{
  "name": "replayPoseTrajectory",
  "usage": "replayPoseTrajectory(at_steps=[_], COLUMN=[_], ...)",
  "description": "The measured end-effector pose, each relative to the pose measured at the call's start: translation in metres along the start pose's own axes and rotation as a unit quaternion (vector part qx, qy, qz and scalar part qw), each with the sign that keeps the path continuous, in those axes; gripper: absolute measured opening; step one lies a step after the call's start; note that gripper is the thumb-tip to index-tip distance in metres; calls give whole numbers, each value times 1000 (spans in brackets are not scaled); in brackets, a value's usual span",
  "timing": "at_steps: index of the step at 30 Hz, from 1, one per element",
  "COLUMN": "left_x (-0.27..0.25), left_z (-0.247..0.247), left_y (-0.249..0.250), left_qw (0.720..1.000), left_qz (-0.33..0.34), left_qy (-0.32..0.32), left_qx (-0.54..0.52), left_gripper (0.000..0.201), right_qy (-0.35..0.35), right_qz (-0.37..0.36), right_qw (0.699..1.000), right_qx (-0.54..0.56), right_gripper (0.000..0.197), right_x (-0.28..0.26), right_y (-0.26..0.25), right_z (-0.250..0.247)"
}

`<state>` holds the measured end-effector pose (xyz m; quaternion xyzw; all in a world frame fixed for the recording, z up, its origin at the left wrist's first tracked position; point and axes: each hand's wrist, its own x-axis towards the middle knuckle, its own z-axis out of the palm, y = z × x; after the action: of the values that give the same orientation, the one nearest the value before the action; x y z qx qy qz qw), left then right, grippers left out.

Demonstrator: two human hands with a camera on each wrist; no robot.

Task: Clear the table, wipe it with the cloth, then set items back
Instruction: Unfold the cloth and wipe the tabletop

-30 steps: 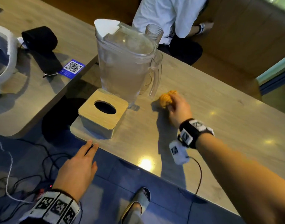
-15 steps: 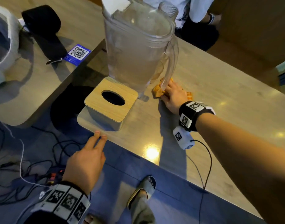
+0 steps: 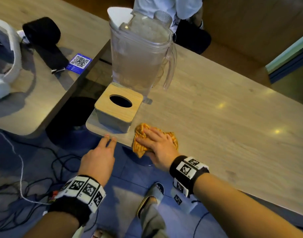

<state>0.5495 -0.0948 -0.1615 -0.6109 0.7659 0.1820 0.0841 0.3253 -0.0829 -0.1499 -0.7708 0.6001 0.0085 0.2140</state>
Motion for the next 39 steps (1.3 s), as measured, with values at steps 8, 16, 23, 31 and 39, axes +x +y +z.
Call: replayPoseTrajectory(at_steps=[8,16,23,31,39], left_x=[3,7,-22,17,50], left_z=[-7,5,-24,-118,-113], left_y=[-4,-8,-21,5,-14], left_qw=[999,1000,994,973,994], left_qz=[12,8,45,153,104], left_qy=[-32,-20,-41,171,-18], left_qx=[6,-16,-87,1,-16], left_gripper=[60,58,62,88,59], right_qy=[49,115,-13,241,122], right_qz=[-170,189,-92,150,338], right_qw=[980,974,986,939,933], right_qx=[95,43,135,196,38], right_gripper=[54,59,55,60,56], right_x=[-50,-5,-69,-47,3], right_y=[-4,58,-15,48,22], right_z=[5,-17,14,-21,6])
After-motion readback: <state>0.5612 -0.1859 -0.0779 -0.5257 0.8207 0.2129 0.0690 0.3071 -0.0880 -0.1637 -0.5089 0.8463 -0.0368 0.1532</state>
